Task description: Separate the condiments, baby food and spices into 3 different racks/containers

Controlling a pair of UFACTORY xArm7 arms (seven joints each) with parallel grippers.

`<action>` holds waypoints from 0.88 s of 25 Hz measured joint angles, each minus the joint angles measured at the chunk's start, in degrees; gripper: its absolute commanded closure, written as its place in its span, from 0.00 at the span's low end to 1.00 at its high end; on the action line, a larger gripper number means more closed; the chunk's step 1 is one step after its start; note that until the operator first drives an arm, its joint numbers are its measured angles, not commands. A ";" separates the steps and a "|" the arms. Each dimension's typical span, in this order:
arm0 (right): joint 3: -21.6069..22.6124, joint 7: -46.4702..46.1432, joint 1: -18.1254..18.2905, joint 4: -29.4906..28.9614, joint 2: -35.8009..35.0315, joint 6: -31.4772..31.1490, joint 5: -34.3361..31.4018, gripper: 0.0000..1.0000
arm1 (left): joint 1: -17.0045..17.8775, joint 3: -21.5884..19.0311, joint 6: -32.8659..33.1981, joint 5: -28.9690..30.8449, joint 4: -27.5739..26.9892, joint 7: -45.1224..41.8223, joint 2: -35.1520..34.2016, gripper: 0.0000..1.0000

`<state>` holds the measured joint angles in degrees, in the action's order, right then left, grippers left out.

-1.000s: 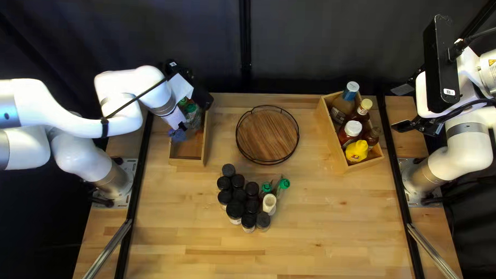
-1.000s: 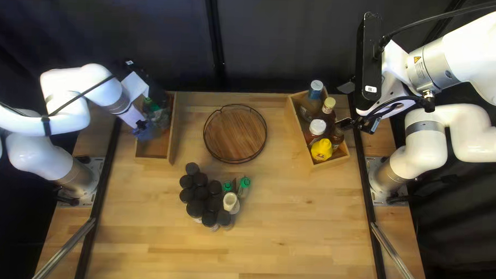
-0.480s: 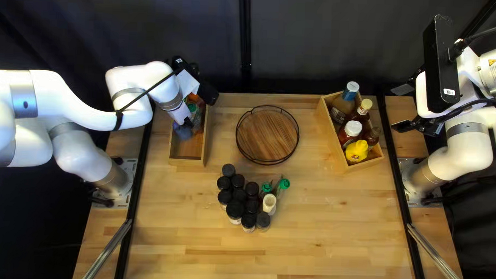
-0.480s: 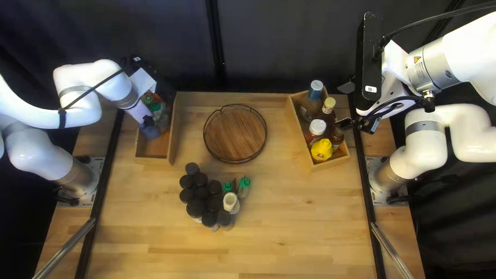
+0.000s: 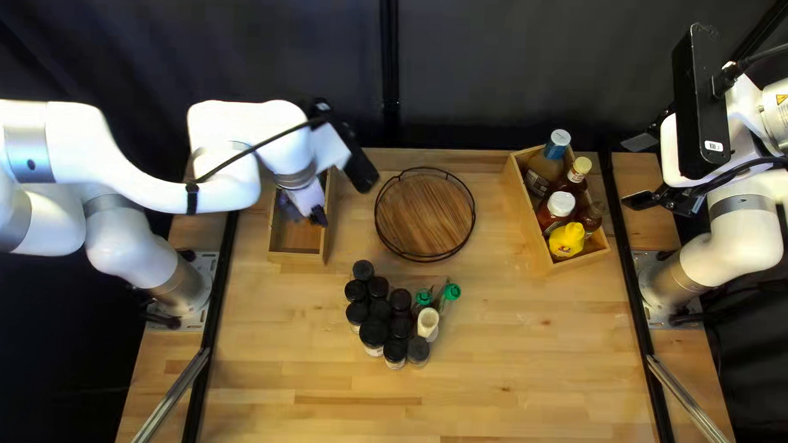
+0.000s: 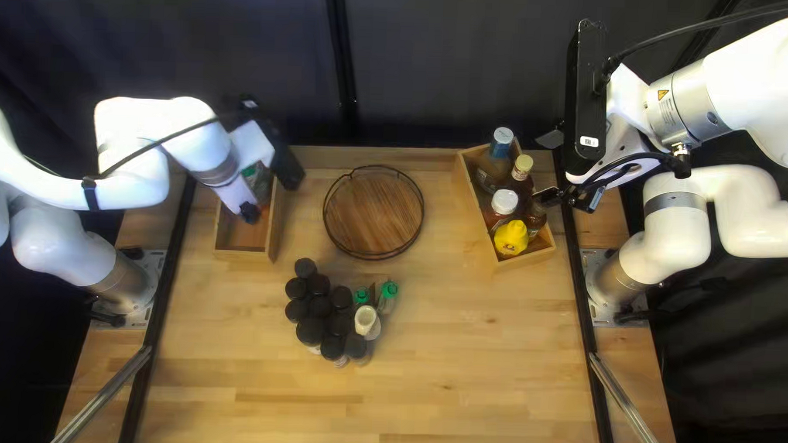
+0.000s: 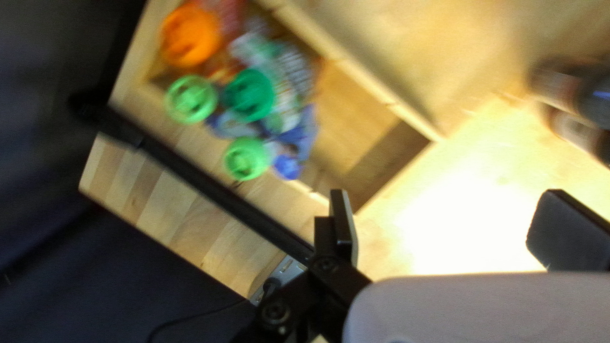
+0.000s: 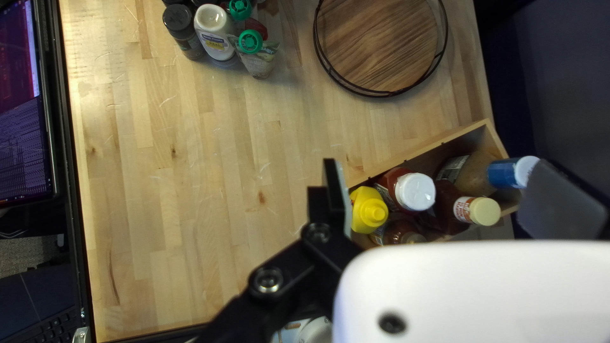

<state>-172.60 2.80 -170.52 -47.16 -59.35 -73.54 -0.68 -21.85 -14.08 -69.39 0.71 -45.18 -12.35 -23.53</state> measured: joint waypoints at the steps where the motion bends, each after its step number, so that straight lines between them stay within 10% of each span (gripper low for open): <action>1: 0.00 0.00 0.00 0.00 0.00 0.00 0.00 0.00 | 0.76 0.08 0.17 -0.95 -1.32 2.35 1.48 0.00; 22: 0.00 0.00 0.00 0.00 0.00 0.00 0.00 0.00 | 7.10 -2.08 10.77 -8.51 -24.45 38.38 29.46 0.00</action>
<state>-172.60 2.80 -170.52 -47.16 -59.35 -73.54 -0.68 -14.75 -16.16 -58.62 -7.80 -69.63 26.03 5.93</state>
